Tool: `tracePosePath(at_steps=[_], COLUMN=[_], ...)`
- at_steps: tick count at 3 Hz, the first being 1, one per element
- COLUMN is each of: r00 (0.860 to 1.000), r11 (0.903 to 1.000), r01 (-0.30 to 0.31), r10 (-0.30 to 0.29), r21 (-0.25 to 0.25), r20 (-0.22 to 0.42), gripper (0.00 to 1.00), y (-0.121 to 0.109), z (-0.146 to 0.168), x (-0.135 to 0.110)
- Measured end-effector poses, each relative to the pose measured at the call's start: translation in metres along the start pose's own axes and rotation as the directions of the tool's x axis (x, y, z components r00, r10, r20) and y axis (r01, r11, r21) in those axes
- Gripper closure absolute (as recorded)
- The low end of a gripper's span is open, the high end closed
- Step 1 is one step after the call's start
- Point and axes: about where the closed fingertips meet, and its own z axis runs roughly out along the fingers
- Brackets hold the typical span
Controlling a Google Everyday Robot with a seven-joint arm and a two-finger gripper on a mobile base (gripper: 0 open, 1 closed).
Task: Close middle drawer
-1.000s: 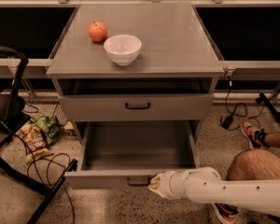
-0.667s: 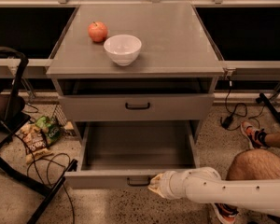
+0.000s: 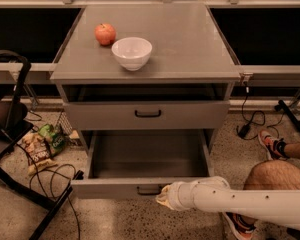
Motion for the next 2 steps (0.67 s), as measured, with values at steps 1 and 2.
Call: tracePosePath(at_steps=[1,2], r00=[1.000,1.000], r11=[1.0000,0.9996], r01=[0.000,0.024], r10=[0.000,-0.024], r21=[0.000,0.017], r20=[0.000,0.003], gripper=[1.00,1.00], y=[0.000,-0.022], z=[0.000,0.007], x=[0.000,-0.005])
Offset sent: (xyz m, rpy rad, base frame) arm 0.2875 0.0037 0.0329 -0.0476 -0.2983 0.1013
